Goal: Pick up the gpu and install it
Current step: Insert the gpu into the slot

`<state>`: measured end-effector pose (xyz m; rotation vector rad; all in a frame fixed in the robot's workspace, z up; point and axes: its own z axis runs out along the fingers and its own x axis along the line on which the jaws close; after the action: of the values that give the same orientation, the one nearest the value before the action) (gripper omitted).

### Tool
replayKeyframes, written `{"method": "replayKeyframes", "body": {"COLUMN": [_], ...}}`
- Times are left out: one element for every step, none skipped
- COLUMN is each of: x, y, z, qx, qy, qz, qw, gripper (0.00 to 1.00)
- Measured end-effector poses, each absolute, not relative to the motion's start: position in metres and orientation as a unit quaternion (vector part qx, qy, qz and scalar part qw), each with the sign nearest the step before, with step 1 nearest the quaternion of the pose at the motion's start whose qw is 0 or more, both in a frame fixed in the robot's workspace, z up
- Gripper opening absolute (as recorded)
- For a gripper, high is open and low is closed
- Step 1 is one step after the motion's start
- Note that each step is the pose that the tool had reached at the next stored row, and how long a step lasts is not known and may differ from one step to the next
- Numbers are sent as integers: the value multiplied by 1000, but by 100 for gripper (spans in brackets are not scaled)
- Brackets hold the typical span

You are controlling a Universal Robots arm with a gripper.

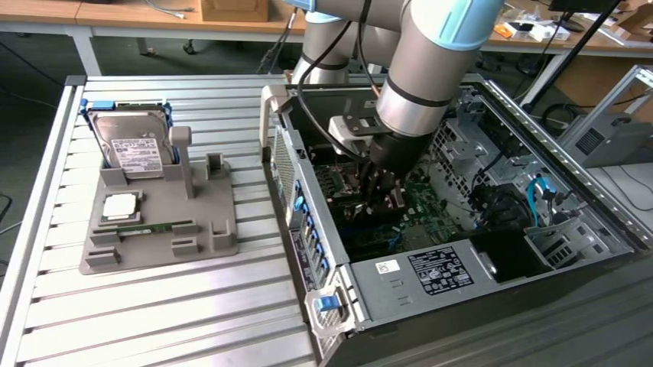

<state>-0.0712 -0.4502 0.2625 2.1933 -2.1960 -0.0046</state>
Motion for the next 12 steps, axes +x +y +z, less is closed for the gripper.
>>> {"method": "replayKeyframes", "body": {"x": [-71,-71,-71,-71,-71,-71,-71,-71,-71,-71,-71,-71], "y": [-450,-449,-449,-449,-449,-449,-449,-449,-448,-448,-448,-448], "z": [263,263,262,262,262,262,262,262,262,262,261,261], "qx": [707,707,707,707,707,707,707,707,707,707,707,707], "qy": [-707,-707,-707,-707,-707,-707,-707,-707,-707,-707,-707,-707], "qz": [-1,-1,-1,-1,-1,-1,-1,-1,-1,-1,-1,-1], "qw": [19,19,19,19,19,19,19,19,19,19,19,19], "gripper": [27,27,27,27,27,27,27,27,27,27,27,27]}}
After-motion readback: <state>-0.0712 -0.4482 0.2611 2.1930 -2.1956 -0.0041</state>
